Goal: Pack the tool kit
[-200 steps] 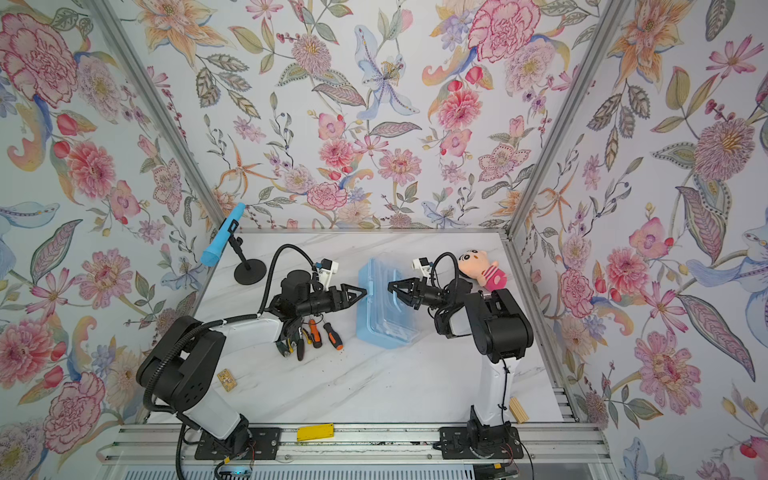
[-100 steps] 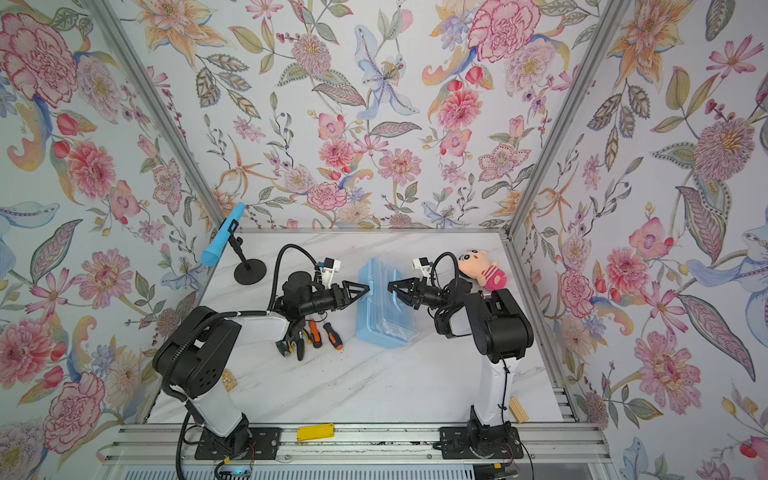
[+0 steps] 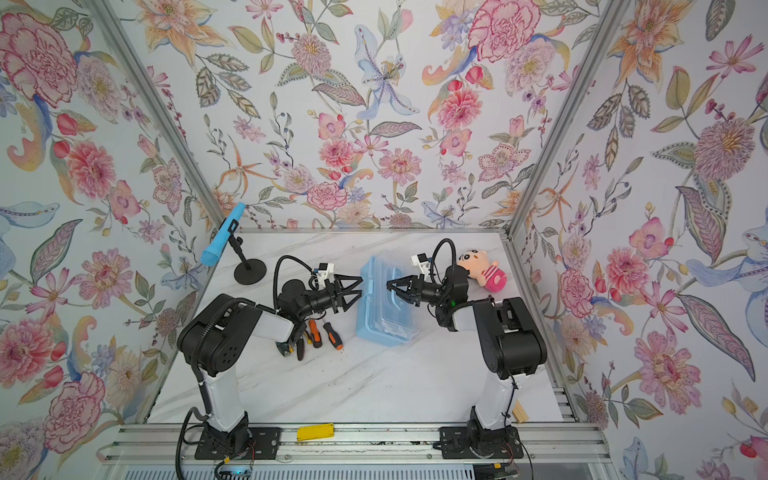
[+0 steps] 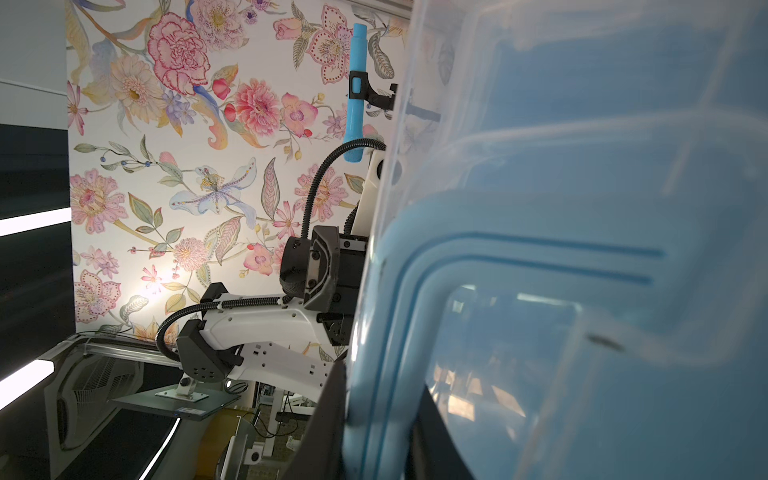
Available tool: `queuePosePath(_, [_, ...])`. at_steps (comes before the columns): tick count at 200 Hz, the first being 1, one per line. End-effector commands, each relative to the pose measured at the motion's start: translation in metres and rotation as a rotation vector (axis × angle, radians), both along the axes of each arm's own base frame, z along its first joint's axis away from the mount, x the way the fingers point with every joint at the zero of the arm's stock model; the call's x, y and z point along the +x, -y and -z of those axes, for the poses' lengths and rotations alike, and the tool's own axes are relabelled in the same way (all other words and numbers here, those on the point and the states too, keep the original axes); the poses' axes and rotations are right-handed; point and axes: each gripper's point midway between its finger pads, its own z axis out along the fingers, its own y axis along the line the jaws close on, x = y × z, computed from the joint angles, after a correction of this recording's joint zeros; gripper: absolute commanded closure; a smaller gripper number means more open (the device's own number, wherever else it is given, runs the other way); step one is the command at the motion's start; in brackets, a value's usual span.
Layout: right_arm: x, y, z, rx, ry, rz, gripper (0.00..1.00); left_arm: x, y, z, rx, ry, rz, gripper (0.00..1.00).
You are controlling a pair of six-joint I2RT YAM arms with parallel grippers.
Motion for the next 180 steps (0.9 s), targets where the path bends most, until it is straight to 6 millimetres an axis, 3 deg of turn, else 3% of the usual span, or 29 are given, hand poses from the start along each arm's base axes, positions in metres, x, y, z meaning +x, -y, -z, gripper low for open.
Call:
queuePosePath(1, [-0.014, -0.005, 0.074, -0.157, -0.013, -0.022, 1.00, -0.055, 0.007, -0.121, -0.260, 0.409, 0.183, 0.21])
queuePosePath(47, [-0.011, -0.004, 0.084, -0.174, -0.033, -0.011, 1.00, -0.056, 0.002, -0.142, -0.293, 0.430, 0.174, 0.22])
queuePosePath(79, [-0.009, 0.000, 0.101, -0.239, -0.075, 0.000, 1.00, -0.060, -0.001, -0.149, -0.301, 0.445, 0.174, 0.22])
queuePosePath(180, [-0.003, 0.013, 0.143, -0.276, -0.199, 0.054, 1.00, -0.053, -0.004, -0.141, -0.284, 0.449, 0.141, 0.25])
